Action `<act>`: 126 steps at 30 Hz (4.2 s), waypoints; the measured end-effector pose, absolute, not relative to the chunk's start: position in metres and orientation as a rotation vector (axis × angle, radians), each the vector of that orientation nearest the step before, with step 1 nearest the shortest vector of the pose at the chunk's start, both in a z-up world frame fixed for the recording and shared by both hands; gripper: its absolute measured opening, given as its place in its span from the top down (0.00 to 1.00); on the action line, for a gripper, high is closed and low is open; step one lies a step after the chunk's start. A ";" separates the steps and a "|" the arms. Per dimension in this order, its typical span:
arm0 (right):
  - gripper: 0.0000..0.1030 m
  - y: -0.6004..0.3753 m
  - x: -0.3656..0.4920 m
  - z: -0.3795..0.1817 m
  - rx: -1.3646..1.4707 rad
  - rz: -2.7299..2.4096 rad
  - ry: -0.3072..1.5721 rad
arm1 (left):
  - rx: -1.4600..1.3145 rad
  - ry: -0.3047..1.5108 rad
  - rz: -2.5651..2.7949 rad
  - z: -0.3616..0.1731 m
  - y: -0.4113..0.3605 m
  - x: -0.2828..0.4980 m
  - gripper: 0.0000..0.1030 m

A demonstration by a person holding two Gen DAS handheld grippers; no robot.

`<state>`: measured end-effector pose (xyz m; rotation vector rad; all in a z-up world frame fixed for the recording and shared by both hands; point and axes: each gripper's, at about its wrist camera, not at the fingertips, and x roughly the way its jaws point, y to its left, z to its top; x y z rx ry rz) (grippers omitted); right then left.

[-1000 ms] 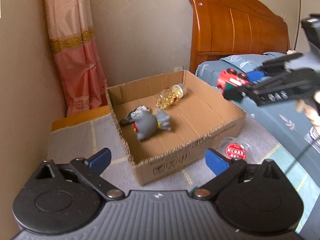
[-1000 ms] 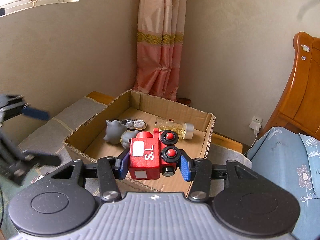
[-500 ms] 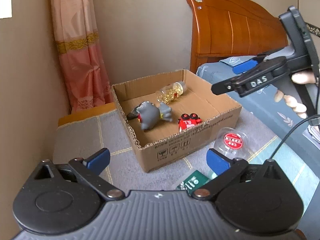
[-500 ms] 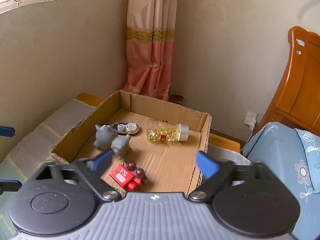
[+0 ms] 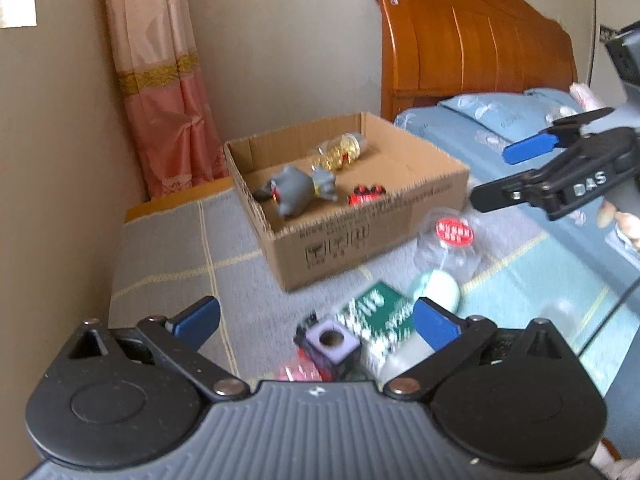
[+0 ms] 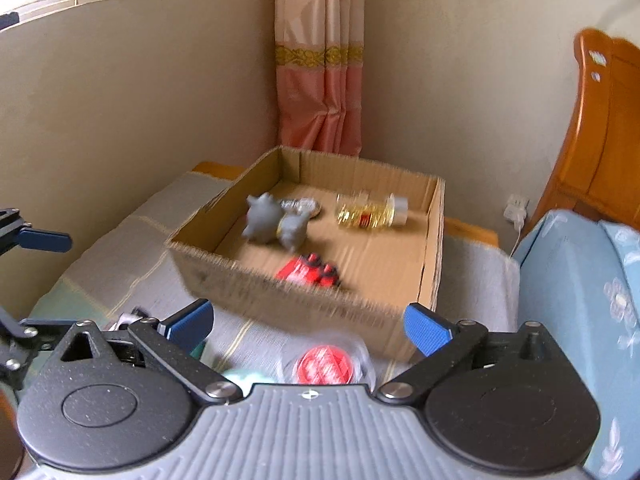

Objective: Organize rigid objects
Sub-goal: 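Move the right tool to the clear jar while the left tool grasps the pink keychain, then grasp the clear plastic jar with the right tool while the left tool holds the keychain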

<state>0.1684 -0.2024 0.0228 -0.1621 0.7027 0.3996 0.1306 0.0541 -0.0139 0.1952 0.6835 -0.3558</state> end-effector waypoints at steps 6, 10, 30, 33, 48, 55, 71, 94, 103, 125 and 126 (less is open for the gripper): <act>0.00 -0.206 0.121 0.005 -0.127 0.379 0.694 | 0.237 0.725 -0.318 -0.041 0.054 0.116 0.01; 0.00 -0.207 0.094 -0.013 -0.099 0.368 0.707 | 0.247 0.738 -0.296 -0.055 0.058 0.113 0.01; 0.00 -0.196 0.030 -0.066 -0.120 0.283 0.803 | 0.229 0.847 -0.320 -0.087 0.065 0.112 0.01; 0.00 -0.196 0.034 -0.079 -0.119 0.280 0.834 | 0.225 0.869 -0.322 -0.085 0.065 0.114 0.01; 0.00 -0.193 0.042 -0.097 -0.156 0.301 0.807 | 0.273 0.930 -0.551 -0.068 0.050 0.145 0.01; 0.00 -0.193 0.041 -0.097 -0.159 0.314 0.796 | 0.345 0.930 -0.601 -0.086 0.035 0.169 0.01; 0.00 -0.194 0.038 -0.098 -0.158 0.319 0.787 | 0.343 0.969 -0.659 -0.089 0.043 0.131 0.17; 0.00 -0.195 0.033 -0.099 -0.156 0.320 0.771 | 0.252 1.007 -0.548 -0.079 0.051 0.101 0.52; 0.00 -0.196 0.032 -0.099 -0.155 0.320 0.768 | 0.233 0.975 -0.493 -0.083 0.051 0.093 0.51; 0.05 -0.162 0.052 -0.082 -0.183 0.252 0.805 | 0.233 0.935 -0.490 -0.085 0.050 0.092 0.52; 0.09 -0.162 0.053 -0.082 -0.188 0.245 0.806 | 0.228 0.937 -0.490 -0.085 0.050 0.092 0.52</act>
